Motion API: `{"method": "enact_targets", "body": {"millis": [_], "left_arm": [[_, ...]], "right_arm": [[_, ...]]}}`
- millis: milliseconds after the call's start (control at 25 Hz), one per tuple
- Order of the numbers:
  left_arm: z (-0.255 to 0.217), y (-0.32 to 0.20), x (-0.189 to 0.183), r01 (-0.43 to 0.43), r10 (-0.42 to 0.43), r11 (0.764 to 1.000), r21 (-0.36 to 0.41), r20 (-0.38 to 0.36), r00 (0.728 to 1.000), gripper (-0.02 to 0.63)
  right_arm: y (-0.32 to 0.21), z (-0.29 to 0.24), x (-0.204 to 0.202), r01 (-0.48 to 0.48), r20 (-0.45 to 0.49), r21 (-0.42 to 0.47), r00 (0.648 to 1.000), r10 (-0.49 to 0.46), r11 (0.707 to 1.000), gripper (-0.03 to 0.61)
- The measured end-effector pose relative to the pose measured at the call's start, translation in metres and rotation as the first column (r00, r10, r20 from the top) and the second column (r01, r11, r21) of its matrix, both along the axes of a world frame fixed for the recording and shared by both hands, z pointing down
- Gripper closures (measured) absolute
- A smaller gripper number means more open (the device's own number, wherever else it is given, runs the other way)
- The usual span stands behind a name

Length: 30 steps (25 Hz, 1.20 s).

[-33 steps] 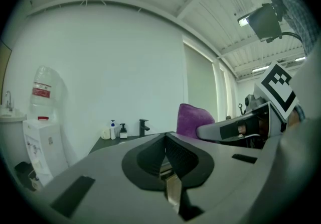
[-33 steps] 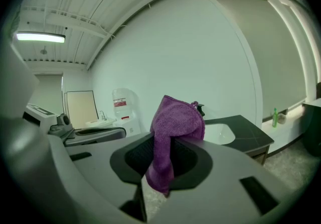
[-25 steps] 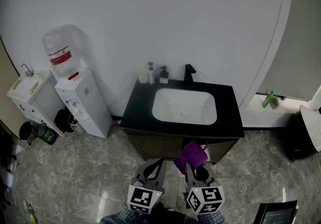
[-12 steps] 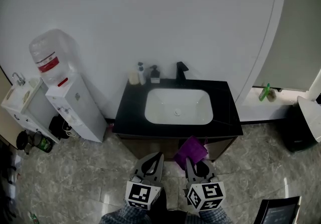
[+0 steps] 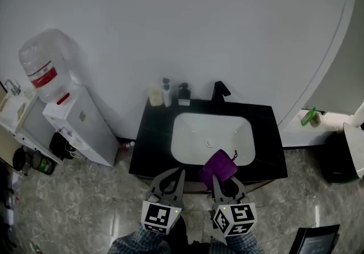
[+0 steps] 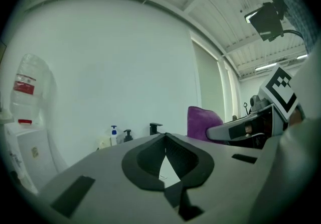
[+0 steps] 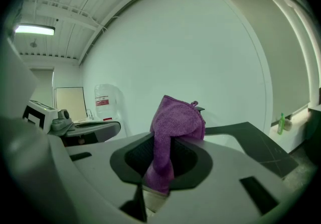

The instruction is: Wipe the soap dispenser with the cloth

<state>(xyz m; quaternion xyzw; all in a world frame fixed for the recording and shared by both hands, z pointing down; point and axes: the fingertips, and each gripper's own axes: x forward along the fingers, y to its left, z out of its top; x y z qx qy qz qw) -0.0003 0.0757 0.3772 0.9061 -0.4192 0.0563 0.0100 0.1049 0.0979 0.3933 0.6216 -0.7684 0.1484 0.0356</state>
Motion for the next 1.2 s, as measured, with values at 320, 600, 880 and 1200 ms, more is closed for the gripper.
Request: {"method": "enact_targets", "body": {"millis": [320, 600, 880, 1200], "left_arm": [[-0.008, -0.127, -0.022, -0.047, 0.046, 0.998, 0.030, 0.035, 0.998, 0.612], [-0.009, -0.188, -0.025, -0.080, 0.076, 0.993, 0.086, 0.050, 0.996, 0.612], [0.017, -0.220, -0.028, -0.059, 0.059, 0.998, 0.008, 0.028, 0.998, 0.612], [0.010, -0.250, -0.028, -0.023, 0.022, 0.999, 0.032, 0.040, 0.999, 0.612]], "right_arm": [[-0.125, -0.005, -0.021, -0.021, 0.006, -0.039, 1.000, 0.022, 0.999, 0.500], [-0.191, 0.009, -0.015, -0.047, -0.062, -0.083, 0.997, 0.042, 0.995, 0.500], [-0.249, 0.023, -0.015, -0.022, -0.069, -0.110, 0.998, 0.015, 0.994, 0.500], [-0.324, 0.038, -0.014, 0.055, -0.072, -0.118, 0.995, -0.064, 0.991, 0.500]]}}
